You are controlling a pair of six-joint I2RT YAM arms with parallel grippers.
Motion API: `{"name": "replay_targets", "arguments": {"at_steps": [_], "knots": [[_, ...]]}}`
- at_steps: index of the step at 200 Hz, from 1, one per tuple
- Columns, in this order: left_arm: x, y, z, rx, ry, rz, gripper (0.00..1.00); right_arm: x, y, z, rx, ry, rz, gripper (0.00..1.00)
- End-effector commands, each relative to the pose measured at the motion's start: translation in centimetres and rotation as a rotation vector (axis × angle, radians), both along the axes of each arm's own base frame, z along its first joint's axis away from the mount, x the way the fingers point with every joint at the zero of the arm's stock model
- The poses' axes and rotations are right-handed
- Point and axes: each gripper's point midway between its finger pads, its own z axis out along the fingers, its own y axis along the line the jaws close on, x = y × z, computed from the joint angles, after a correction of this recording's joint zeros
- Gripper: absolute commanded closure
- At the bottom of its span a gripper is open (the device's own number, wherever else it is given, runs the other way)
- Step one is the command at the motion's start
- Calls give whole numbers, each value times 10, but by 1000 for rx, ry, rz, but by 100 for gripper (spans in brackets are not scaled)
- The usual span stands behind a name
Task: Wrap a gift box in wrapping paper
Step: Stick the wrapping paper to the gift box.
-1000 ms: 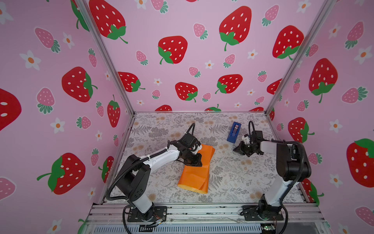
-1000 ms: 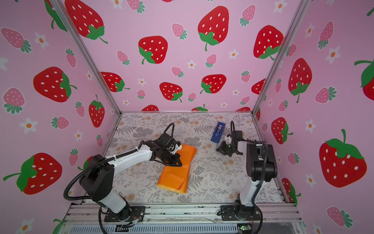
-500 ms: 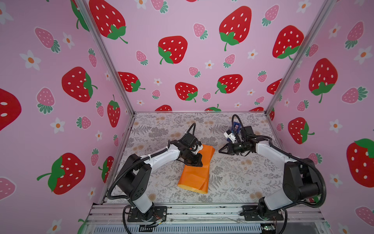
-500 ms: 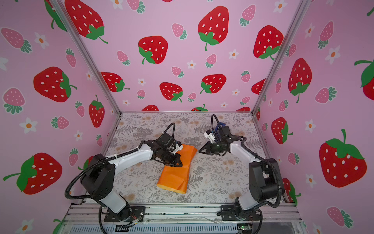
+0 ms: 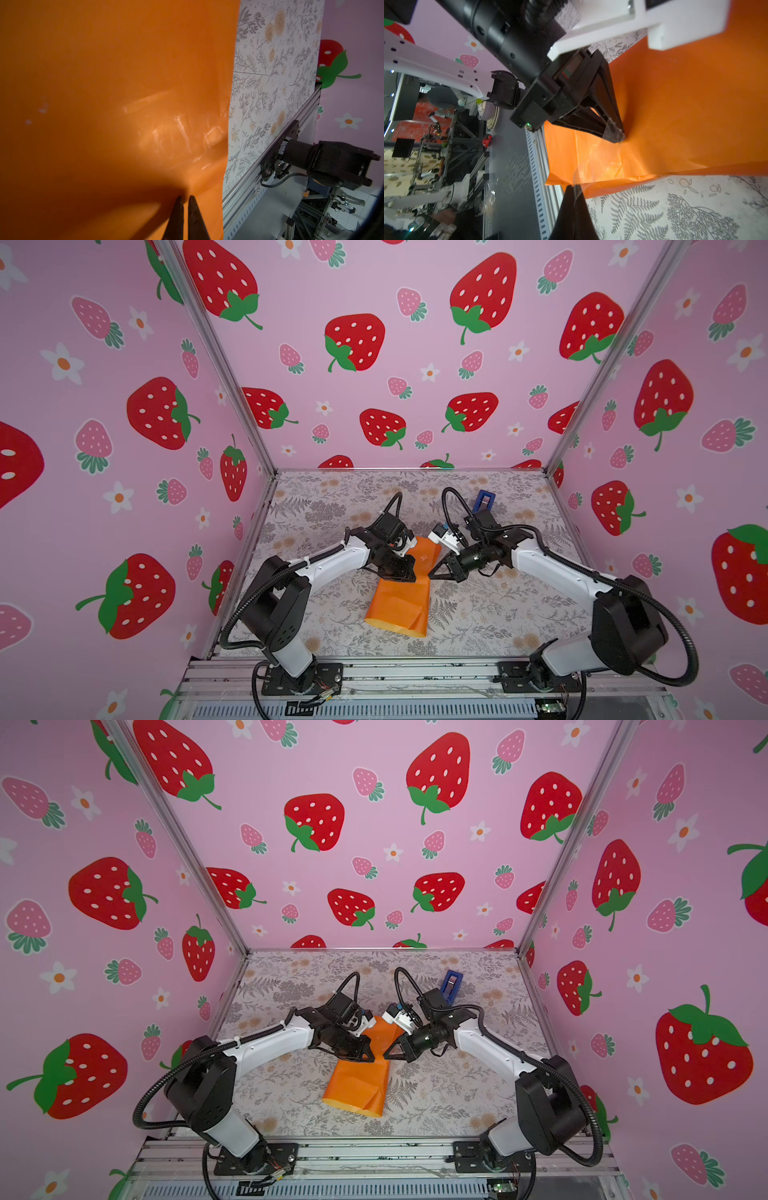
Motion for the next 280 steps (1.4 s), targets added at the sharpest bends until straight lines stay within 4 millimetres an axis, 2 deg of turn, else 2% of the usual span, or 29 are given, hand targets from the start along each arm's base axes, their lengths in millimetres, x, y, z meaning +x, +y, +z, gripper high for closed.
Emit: {"name": "replay_targets", "arguments": {"at_steps": [1,44,91,144,193,229,280], "knots": [[-24,23,-32,133,86,-7,90,-14,1,-1,61,2,165,100],[-24,23,-31,128,79,-5,91,-10,12,-8,116,55,273,100],[-26,24,-32,125,83,-3,91,-3,16,-43,30,161,268,100],[-25,23,-32,123,82,-5,91,2,11,-62,-42,209,233,100],[-24,21,-28,111,79,-5,91,7,11,-73,-78,237,213,100],[-22,15,-24,79,81,3,91,12,10,-75,-93,245,191,100],[-19,16,-15,71,52,22,91,15,8,-76,-101,259,159,100]]}}
